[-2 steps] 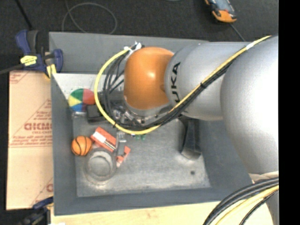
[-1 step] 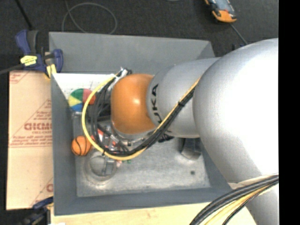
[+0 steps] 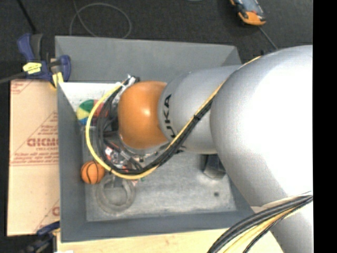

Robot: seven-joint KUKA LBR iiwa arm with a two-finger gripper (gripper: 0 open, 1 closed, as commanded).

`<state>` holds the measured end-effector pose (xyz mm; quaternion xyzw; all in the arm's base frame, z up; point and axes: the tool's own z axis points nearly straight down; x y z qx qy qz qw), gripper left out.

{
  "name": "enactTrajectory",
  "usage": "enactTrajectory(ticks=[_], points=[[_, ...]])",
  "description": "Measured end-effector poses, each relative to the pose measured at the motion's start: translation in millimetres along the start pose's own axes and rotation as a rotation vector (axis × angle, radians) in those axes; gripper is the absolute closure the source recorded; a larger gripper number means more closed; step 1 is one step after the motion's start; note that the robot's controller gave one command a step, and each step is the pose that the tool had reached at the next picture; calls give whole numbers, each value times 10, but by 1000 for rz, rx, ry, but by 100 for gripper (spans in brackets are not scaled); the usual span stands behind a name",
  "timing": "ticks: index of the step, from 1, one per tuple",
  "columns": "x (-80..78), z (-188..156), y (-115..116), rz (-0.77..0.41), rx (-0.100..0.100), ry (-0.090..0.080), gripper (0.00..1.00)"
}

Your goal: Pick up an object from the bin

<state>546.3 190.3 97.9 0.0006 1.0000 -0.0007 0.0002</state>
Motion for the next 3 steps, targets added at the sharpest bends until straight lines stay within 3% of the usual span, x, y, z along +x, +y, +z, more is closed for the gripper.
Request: enactTrajectory(ticks=[1,2,3], points=[[-18,-17,5,-1,-1,-1,100],[16,-275,44,29,0,4,100],[112,-443,109,21,-2,-3,100]])
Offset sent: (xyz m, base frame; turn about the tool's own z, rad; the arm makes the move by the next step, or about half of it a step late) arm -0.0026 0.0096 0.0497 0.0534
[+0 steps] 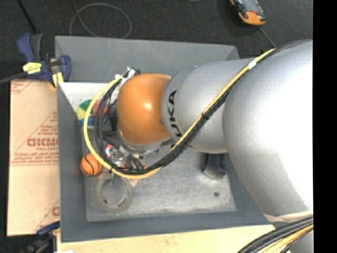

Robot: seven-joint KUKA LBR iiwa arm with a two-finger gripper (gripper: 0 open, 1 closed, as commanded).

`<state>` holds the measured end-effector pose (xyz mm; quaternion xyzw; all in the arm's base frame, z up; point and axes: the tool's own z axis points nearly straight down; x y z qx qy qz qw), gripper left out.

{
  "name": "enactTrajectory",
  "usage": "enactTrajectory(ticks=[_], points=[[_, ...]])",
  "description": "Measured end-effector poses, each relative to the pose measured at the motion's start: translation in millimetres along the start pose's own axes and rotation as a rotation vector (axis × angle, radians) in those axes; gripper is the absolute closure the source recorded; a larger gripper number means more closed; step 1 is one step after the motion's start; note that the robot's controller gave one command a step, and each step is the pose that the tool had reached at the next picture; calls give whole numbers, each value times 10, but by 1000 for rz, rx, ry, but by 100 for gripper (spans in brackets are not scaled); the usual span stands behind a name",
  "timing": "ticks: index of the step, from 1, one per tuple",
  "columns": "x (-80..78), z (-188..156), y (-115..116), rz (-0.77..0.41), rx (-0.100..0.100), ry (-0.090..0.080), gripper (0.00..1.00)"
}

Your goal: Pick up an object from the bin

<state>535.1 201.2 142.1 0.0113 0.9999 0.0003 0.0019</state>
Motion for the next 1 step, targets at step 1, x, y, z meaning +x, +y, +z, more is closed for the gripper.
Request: enactTrajectory(ticks=[1], points=[[-45,-185,14,5,0,4,100]])
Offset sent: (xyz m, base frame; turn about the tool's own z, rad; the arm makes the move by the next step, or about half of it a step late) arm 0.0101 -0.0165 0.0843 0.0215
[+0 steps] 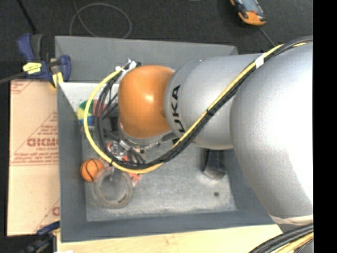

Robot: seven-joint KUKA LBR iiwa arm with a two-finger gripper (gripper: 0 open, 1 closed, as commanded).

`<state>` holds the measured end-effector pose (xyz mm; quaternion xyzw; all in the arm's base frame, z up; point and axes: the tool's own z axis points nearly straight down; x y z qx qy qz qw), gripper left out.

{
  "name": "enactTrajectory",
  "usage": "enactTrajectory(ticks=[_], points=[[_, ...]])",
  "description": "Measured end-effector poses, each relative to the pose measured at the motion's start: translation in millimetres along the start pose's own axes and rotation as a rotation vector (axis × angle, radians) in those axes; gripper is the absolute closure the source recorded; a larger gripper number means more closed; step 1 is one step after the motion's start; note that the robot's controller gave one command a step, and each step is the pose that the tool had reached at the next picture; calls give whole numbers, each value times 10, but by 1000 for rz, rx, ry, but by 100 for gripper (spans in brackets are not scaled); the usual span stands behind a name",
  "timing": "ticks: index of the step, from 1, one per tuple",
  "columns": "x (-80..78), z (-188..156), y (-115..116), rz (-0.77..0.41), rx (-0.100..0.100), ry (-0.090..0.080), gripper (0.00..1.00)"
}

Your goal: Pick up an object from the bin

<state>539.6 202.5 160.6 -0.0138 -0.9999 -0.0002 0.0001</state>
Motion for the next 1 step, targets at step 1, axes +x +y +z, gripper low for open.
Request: enactTrajectory(ticks=[1], points=[[-35,-480,-120,12,1,3,100]])
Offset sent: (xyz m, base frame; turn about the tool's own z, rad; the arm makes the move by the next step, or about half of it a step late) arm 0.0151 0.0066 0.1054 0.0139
